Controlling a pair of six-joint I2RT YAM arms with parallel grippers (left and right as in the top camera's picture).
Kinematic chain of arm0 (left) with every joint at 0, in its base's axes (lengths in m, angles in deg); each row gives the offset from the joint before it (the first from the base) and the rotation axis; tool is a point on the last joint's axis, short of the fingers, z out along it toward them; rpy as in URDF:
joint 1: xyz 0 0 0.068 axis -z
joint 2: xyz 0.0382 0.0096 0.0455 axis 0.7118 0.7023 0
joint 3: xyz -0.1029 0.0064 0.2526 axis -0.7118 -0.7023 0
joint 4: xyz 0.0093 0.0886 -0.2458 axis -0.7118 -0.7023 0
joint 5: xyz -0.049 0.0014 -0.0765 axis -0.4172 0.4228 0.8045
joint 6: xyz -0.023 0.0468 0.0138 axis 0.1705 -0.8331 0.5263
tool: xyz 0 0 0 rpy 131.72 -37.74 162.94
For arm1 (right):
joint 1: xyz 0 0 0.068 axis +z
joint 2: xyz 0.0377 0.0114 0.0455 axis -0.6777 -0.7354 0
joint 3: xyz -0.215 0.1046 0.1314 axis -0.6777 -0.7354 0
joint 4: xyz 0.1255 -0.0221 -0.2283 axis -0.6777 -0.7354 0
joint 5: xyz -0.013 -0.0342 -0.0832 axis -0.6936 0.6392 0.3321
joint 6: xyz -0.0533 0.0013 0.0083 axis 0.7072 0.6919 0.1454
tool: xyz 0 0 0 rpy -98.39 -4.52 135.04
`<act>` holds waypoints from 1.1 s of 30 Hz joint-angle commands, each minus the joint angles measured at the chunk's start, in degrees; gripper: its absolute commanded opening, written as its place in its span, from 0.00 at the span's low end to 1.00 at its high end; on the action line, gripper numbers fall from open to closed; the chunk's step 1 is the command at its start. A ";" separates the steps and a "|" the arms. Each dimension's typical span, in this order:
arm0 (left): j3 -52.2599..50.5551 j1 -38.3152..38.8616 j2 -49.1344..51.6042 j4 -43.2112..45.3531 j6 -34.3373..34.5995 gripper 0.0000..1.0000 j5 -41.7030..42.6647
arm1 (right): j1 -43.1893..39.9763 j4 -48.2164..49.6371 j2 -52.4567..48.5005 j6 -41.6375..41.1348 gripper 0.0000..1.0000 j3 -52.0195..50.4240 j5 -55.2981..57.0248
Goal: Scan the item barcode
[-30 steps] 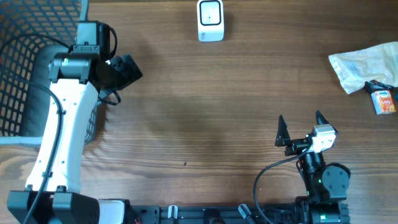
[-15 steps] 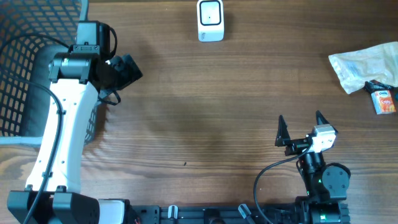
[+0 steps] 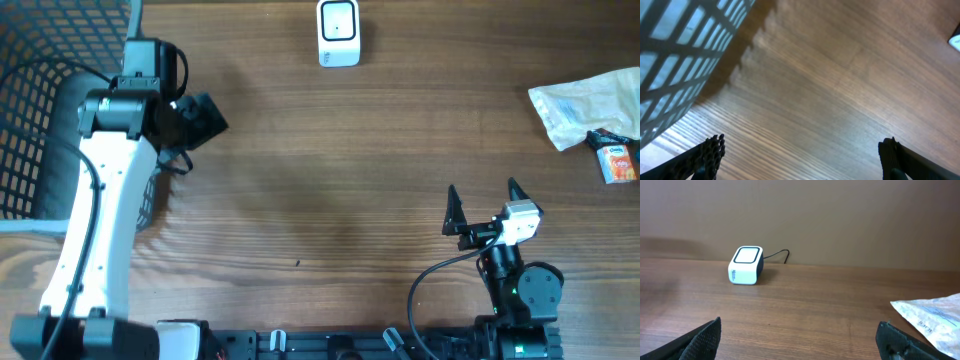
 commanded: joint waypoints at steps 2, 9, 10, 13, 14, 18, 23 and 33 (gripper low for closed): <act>-12.17 -0.11 -12.26 5.25 0.44 1.00 -3.52 | -0.24 0.17 0.68 -0.24 1.00 -0.09 0.17; -43.08 -0.13 -49.27 20.81 -11.56 1.00 1.44 | -0.24 0.17 0.68 -0.24 1.00 -0.09 0.15; -45.92 -0.13 -55.01 20.83 -11.54 1.00 1.01 | -0.24 0.17 0.68 -0.26 1.00 -0.09 0.15; -50.88 -0.11 -66.73 20.81 -11.52 1.00 1.09 | -0.24 0.15 0.68 -0.26 1.00 -0.09 0.15; -52.06 -0.11 -68.78 20.81 -11.54 1.00 1.99 | -0.24 0.15 0.68 -0.26 1.00 -0.09 0.17; -57.22 -0.13 -74.42 21.92 -11.56 1.00 3.21 | -0.24 0.17 0.68 -0.24 1.00 -0.09 0.20; -65.42 -0.13 -85.64 28.33 -15.10 1.00 5.18 | -0.24 0.15 0.68 -0.26 1.00 -0.09 0.17; -76.26 -1.36 -85.66 51.41 -17.57 1.00 7.54 | -0.24 0.15 0.68 -0.24 1.00 -0.09 0.17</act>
